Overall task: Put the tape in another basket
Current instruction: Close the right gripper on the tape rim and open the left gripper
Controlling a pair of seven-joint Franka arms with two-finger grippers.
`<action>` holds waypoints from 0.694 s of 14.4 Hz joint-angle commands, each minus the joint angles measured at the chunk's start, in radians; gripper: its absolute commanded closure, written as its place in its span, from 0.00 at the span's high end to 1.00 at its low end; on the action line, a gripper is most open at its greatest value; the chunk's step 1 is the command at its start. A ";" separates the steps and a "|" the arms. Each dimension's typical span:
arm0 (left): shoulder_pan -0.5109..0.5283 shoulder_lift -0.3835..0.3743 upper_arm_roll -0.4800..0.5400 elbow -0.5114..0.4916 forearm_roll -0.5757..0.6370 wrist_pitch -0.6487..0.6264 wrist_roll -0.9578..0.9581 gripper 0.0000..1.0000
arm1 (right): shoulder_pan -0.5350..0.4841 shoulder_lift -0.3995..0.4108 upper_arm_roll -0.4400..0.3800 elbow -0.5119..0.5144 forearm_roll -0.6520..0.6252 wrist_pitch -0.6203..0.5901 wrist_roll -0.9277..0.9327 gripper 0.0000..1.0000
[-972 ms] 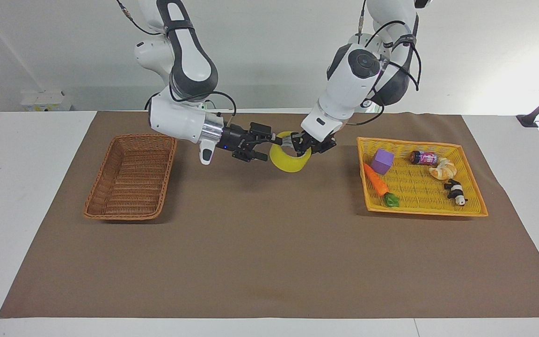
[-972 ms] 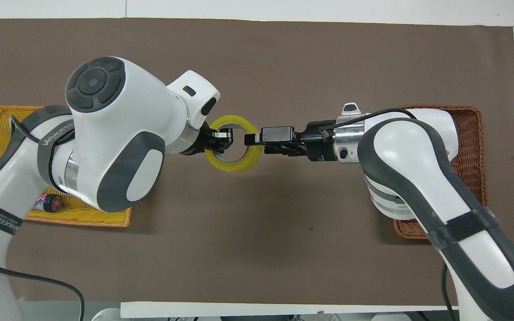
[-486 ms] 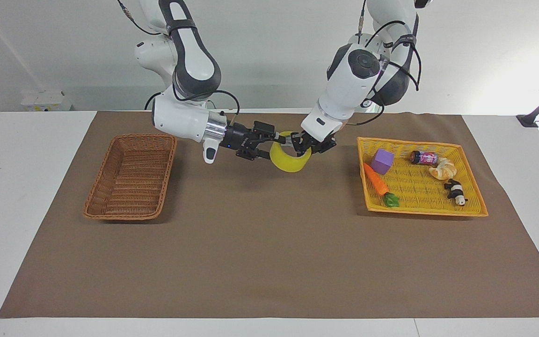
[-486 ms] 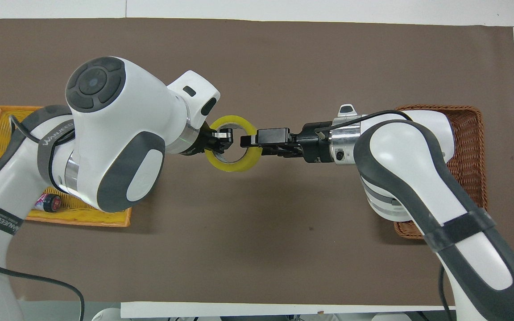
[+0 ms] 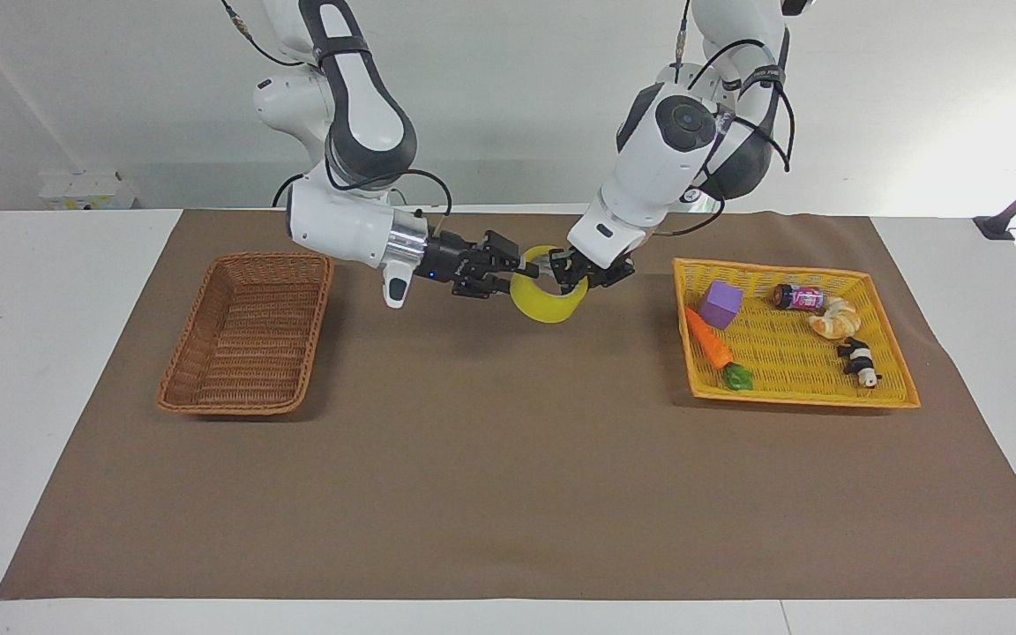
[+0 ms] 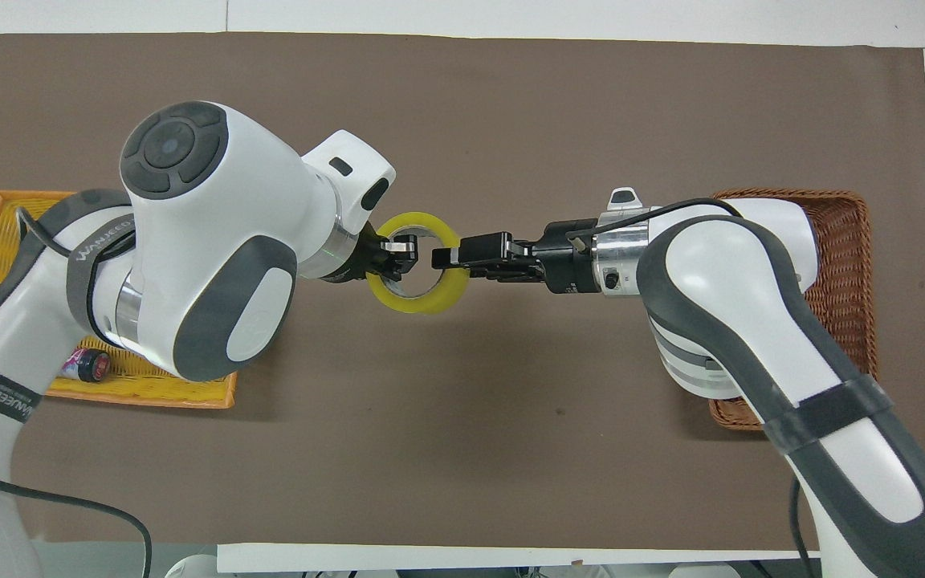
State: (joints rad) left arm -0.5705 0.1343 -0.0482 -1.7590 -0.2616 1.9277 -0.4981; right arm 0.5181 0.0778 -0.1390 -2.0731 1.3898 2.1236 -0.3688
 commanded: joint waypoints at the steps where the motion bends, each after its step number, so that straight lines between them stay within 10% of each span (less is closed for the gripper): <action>1: 0.001 -0.005 0.005 0.010 -0.014 -0.018 0.004 0.01 | -0.004 -0.003 -0.001 -0.005 0.023 0.003 -0.016 0.00; 4: 0.003 -0.007 0.010 0.022 -0.016 -0.016 -0.013 0.27 | -0.004 -0.003 -0.001 -0.005 0.023 0.001 -0.018 0.00; 5: 0.003 -0.010 0.014 0.053 -0.010 -0.021 -0.010 0.89 | -0.004 -0.003 -0.001 -0.005 0.023 0.001 -0.018 0.00; 10: 0.085 -0.130 0.051 0.084 0.009 -0.098 0.019 1.00 | -0.006 -0.003 -0.001 -0.005 0.023 -0.004 -0.019 0.00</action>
State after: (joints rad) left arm -0.5426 0.0666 -0.0144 -1.6724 -0.2586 1.8836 -0.4999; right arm 0.5171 0.0811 -0.1419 -2.0746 1.3908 2.1248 -0.3687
